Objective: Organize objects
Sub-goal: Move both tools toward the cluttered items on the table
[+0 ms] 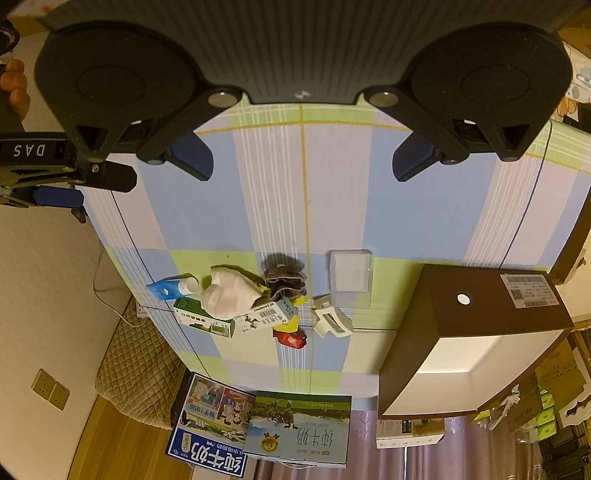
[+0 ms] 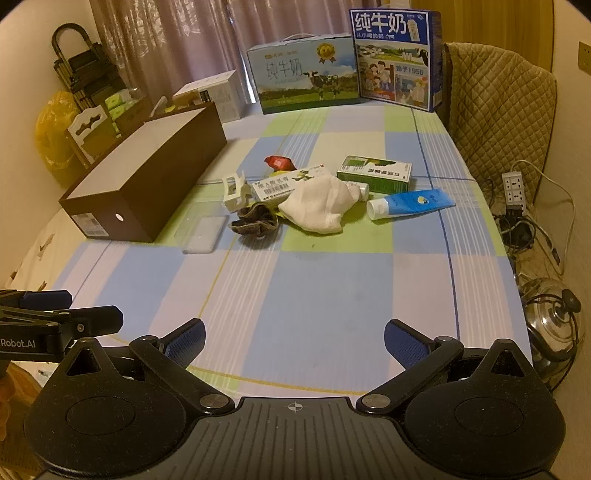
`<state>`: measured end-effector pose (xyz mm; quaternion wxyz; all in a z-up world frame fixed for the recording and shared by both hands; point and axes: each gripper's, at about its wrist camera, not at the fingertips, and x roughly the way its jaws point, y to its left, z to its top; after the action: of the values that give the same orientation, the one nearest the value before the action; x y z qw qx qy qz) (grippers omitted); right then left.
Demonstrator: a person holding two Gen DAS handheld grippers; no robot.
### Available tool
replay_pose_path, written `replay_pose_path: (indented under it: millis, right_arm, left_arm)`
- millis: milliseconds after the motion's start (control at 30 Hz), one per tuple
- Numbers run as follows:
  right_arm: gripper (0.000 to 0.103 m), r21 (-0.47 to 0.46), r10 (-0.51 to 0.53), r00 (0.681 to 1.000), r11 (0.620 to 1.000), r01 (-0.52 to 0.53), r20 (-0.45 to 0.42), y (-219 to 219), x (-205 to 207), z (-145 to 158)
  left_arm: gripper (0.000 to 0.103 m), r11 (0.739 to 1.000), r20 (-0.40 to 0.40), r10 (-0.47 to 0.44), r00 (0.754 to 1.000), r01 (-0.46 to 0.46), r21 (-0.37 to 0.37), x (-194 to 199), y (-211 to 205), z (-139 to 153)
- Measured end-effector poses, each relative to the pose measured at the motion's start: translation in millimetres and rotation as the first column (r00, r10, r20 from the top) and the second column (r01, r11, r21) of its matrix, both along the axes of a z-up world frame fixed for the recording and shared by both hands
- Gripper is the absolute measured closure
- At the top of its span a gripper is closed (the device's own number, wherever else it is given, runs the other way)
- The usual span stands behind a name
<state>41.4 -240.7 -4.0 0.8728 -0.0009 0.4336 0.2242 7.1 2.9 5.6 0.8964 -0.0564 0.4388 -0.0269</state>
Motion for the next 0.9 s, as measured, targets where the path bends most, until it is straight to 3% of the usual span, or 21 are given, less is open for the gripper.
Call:
replay_pose_path:
  millis: [900]
  right_arm:
    - [0.002, -0.007, -0.023, 0.999, 1.000, 0.023, -0.036, 1.7, 28.2, -13.3]
  left_arm:
    - [0.001, 1.000, -0.033, 0.001, 0.999, -0.002, -0.003, 27.5, -2.5, -9.3]
